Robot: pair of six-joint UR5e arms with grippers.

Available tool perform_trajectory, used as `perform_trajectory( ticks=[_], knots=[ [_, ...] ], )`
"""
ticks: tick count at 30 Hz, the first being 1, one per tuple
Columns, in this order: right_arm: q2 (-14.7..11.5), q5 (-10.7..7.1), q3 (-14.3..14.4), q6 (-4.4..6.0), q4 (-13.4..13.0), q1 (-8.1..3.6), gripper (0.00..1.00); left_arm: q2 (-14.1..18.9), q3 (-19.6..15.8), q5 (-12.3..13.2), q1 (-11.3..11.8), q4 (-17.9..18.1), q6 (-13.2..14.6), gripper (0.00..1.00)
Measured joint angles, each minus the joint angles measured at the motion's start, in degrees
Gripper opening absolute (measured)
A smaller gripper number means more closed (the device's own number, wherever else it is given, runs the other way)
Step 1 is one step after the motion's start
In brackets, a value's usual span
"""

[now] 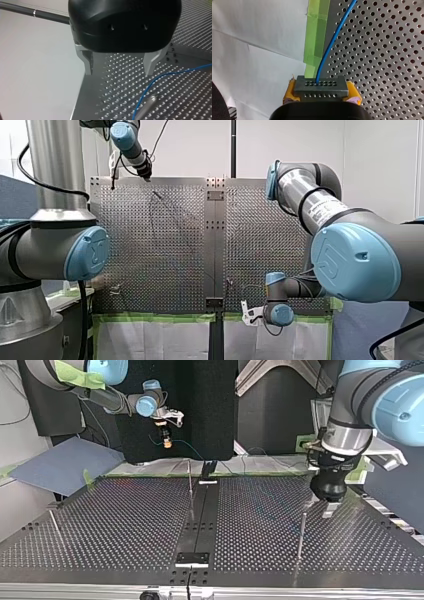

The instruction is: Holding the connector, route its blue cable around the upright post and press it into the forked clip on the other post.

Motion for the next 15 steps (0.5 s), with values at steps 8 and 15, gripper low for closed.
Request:
perform_trajectory(
  ticks=[8, 15],
  knots=[
    [0.0, 0.0, 0.0, 0.0, 0.0, 0.06, 0.0, -0.1, 0.0, -0.3, -0.3, -3.5, -0.2, 1.0],
    [0.0, -0.04, -0.1, -0.04, 0.3, 0.14, 0.0, -0.1, 0.0, -0.7, -0.4, -4.9, -0.8, 1.0]
  ],
)
